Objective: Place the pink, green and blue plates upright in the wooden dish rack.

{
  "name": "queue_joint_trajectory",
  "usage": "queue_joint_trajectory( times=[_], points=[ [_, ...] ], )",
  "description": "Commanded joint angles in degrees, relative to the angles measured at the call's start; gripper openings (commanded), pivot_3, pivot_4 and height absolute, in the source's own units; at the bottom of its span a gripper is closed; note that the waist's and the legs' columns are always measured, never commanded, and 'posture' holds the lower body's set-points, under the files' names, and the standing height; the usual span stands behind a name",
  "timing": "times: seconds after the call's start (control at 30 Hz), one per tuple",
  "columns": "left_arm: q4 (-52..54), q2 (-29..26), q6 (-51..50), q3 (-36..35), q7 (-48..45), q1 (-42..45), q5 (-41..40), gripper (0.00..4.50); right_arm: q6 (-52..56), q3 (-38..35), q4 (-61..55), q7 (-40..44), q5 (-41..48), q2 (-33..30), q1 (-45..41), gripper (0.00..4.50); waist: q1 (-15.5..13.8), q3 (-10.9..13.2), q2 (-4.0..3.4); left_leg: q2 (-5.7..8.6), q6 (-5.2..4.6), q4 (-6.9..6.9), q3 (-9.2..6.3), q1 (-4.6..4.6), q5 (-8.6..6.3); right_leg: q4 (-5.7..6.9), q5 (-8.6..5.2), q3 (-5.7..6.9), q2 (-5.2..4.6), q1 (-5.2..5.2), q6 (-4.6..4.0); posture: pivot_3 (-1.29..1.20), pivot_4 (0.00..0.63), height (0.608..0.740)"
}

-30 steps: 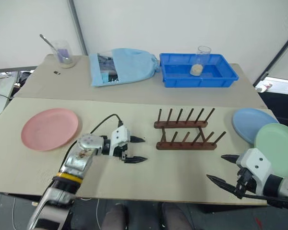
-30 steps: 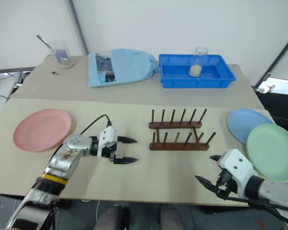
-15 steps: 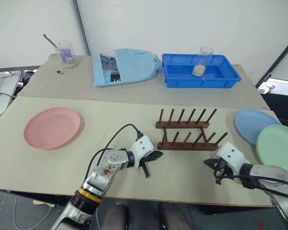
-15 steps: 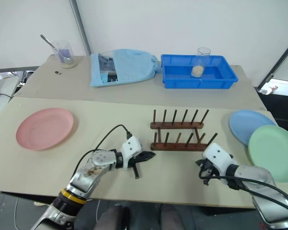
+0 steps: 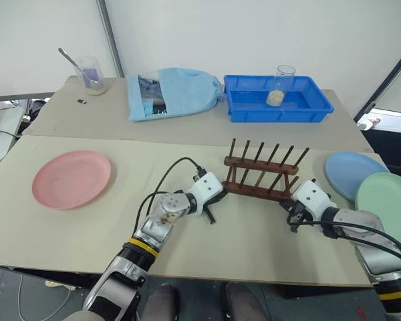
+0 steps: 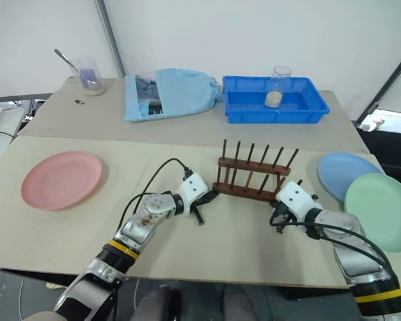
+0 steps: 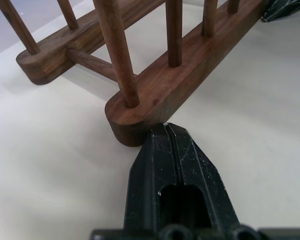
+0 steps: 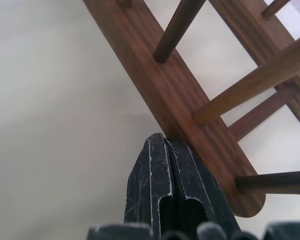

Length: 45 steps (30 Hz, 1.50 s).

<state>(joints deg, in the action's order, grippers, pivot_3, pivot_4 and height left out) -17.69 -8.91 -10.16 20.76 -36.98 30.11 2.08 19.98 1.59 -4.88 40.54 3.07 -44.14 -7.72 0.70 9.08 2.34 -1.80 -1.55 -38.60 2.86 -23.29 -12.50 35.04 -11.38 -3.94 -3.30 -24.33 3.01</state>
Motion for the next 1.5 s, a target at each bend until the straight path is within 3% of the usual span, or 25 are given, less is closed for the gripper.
queue_joint_trajectory(
  times=[0.03,0.47,0.67,0.77,0.87,1.03,1.13,1.27,1.5],
  points=[
    [-0.2,0.7,1.9,-0.5,0.2,1.2,0.2,0.0,-1.7,-0.5,2.9,-0.9,-1.6,0.0,-2.2,0.04,0.0,0.0,0.0,0.0,0.0,-0.02,0.0,0.0,0.0,0.0,0.0,0.0,0.0,0.0,-0.01,0.0,0.15,0.74],
    [-5.2,1.6,5.1,-0.7,1.3,3.5,1.6,0.0,-4.5,0.3,7.0,0.1,-3.0,1.4,-5.5,0.04,0.1,0.0,-0.01,0.0,0.0,-0.08,0.01,0.0,0.0,0.01,0.04,-0.02,0.0,0.02,0.03,0.0,0.15,0.74],
    [5.4,-1.4,3.6,-3.1,-2.2,-2.3,-2.2,0.0,-5.1,-1.0,0.3,5.1,0.1,-0.2,-2.1,0.04,0.2,0.0,-0.03,-0.04,-0.04,-0.03,0.01,-0.01,-0.03,0.02,0.14,-0.02,0.01,-0.01,-0.03,0.0,0.15,0.74],
    [22.4,-6.5,-0.8,-9.9,-1.6,-12.2,-6.8,0.77,-2.8,-3.4,-10.2,10.1,5.4,-2.4,1.2,0.85,0.7,0.0,-0.06,-0.1,-0.07,0.2,0.01,-0.02,-0.05,0.03,0.24,-0.04,0.02,-0.14,-0.14,0.0,0.15,0.74],
    [37.5,-8.8,-6.0,-18.4,2.3,-21.5,-11.5,2.08,0.6,-4.5,-17.6,13.0,10.8,-3.3,1.3,1.83,1.2,0.0,-0.11,-0.22,-0.07,0.42,-0.06,0.02,-0.05,0.08,0.24,-0.02,0.04,-0.25,-0.31,0.0,0.15,0.74],
    [51.4,-7.9,-13.3,-31.9,10.6,-32.9,-16.8,4.43,2.3,-3.0,-20.2,14.5,15.2,-1.8,-5.5,3.64,0.6,0.0,-0.09,-0.24,-0.03,0.36,-0.17,0.15,-0.04,0.0,-0.12,0.02,-0.1,-0.07,-0.17,0.0,0.15,0.74],
    [55.1,-5.4,-17.6,-41.3,16.8,-37.5,-21.2,4.5,-2.1,0.9,-16.0,16.6,13.7,0.5,-11.9,4.44,0.8,0.0,-0.06,-0.25,-0.01,0.29,-0.16,0.25,-0.04,-0.03,-0.02,-0.02,-0.19,-0.05,-0.16,0.0,0.15,0.74],
    [55.3,-2.4,-24.0,-55.0,26.6,-37.6,-28.8,4.5,-6.4,5.8,-9.3,20.7,12.2,3.2,-18.4,4.44,0.3,0.1,0.01,-0.24,-0.02,0.29,-0.07,0.33,-0.03,-0.01,-0.04,0.12,-0.11,-0.04,-0.2,0.0,0.15,0.74],
    [50.4,-0.6,-30.9,-66.1,38.9,-34.8,-36.9,4.5,-7.7,9.5,-2.9,24.9,12.7,8.1,-28.4,4.44,0.3,0.1,0.02,-0.15,-0.03,0.3,0.06,0.13,-0.04,-0.03,0.26,0.21,-0.12,-0.15,-0.56,0.0,0.15,0.74]
  ],
)
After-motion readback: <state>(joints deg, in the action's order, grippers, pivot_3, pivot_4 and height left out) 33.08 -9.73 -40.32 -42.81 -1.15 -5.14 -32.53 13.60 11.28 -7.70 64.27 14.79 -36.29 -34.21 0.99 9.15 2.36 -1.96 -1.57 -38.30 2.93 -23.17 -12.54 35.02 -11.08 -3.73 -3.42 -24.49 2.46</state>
